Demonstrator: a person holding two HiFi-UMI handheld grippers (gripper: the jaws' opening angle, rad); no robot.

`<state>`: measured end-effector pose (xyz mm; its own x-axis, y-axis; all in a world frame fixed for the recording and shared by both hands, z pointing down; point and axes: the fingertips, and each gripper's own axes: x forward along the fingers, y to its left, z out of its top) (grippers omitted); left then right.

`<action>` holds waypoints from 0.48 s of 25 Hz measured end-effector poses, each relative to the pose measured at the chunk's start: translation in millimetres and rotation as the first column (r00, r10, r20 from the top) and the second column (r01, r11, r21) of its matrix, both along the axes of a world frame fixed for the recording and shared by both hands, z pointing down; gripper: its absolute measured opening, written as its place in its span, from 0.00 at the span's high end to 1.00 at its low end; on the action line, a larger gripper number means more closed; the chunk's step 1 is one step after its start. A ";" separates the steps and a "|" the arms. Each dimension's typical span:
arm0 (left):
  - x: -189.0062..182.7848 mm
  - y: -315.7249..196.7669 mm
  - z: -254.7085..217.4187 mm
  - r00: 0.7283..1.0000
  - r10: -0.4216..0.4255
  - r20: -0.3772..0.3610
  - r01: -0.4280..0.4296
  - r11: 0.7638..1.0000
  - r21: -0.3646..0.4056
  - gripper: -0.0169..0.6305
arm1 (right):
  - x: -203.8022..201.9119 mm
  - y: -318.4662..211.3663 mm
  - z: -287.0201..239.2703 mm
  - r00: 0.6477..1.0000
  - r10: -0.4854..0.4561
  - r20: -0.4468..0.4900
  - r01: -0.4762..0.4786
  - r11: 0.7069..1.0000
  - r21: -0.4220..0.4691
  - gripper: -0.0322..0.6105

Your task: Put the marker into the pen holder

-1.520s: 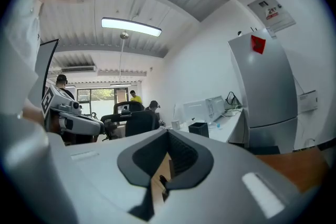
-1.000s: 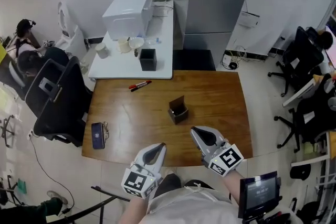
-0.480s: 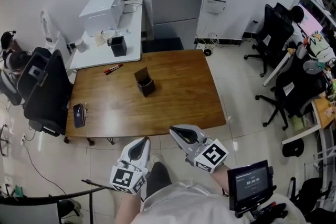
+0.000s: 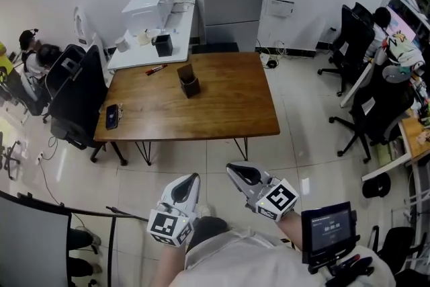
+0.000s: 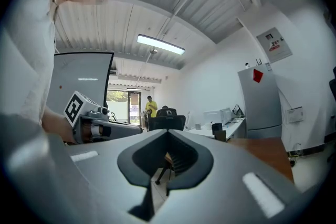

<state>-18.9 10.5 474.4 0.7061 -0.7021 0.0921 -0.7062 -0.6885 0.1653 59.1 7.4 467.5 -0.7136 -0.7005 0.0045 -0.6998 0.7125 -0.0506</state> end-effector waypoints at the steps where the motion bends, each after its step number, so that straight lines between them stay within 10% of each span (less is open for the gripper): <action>1: -2.7 5.1 1.3 1.000 -0.003 -0.001 0.003 1.000 -0.004 0.95 | -2.7 5.8 -0.5 1.000 -0.002 0.001 0.002 1.000 0.000 0.95; 12: -16.9 11.5 -21.1 0.999 0.048 0.003 -0.048 0.999 0.026 0.95 | -26.4 18.5 -29.3 0.999 0.027 0.023 -0.028 0.999 0.039 0.95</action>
<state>-35.8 22.0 453.3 0.7387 -0.6697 0.0764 -0.6727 -0.7255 0.1453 32.8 25.8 438.1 -0.6935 -0.7195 -0.0388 -0.7184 0.6945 -0.0388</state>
